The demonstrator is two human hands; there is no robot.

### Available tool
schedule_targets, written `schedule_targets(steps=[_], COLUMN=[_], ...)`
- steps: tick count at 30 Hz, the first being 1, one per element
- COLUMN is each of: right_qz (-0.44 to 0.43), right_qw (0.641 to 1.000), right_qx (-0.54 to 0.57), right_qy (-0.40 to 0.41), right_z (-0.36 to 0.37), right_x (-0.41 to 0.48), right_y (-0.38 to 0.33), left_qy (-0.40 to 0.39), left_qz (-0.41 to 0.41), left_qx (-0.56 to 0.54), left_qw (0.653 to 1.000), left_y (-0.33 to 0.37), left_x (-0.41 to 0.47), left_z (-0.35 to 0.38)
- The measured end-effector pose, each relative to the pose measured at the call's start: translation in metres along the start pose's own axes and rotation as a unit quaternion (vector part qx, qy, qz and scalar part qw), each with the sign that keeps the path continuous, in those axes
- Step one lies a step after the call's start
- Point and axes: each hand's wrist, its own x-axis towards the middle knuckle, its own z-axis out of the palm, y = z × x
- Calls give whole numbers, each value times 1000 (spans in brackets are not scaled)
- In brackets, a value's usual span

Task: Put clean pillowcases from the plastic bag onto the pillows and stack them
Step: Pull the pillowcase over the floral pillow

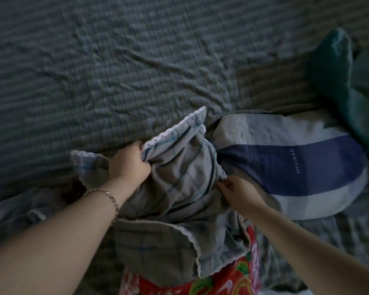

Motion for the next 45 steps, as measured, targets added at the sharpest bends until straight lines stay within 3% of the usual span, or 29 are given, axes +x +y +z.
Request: schedule_targets(steps=[2, 5, 7, 11, 14, 18, 20, 23, 25, 28, 32, 34, 37, 42, 45], right_qz=[-12, 85, 123, -58, -95, -39, 6, 128, 171, 150, 43, 77, 137, 91, 73], right_qw=[999, 970, 948, 984, 983, 985, 981, 935, 905, 922, 972, 975, 973, 987, 995], right_qx=[38, 216, 278, 74, -2, 37, 115, 317, 387, 357, 211, 187, 168, 118, 46], right_qy=[18, 74, 94, 153, 154, 164, 157, 97, 31, -6, 90, 94, 74, 57, 46], right_z=[8, 13, 6, -8, -2, 15, 17, -1, -16, -27, -20, -3, 27, 37, 35], right_x=[5, 8, 9, -11, -32, -46, -43, -27, -19, -16, -26, -32, -32, -35, -32], right_y=[-10, -24, -29, 0, 36, 51, 44, 27, 21, 21, 40, 59, 72, 72, 70], left_qy=[22, 53, 65, 100, 66, 18, 14, 40, 63, 71, 74, 53, -12, -206, -241], left_qz=[-15, -22, -23, 13, 60, 71, 57, 6, -24, -67, -85, -80, -63, 17, 126], left_qx=[-55, -100, -108, -104, -77, -103, -126, -151, -155, -158, -151, -149, -141, -141, 7], left_qw=[998, 993, 992, 989, 993, 992, 990, 988, 986, 983, 982, 984, 988, 968, 962], left_y=[-2, -2, -2, -15, -17, -9, -11, -14, -16, -19, -24, -24, -16, 24, 61], left_x=[-3, -9, -9, 4, 19, 32, 35, 32, 29, 23, 26, 28, 29, 55, 66], left_z=[-1, -2, -6, -33, -48, -43, -40, -40, -40, -37, -37, -34, -26, -32, -21])
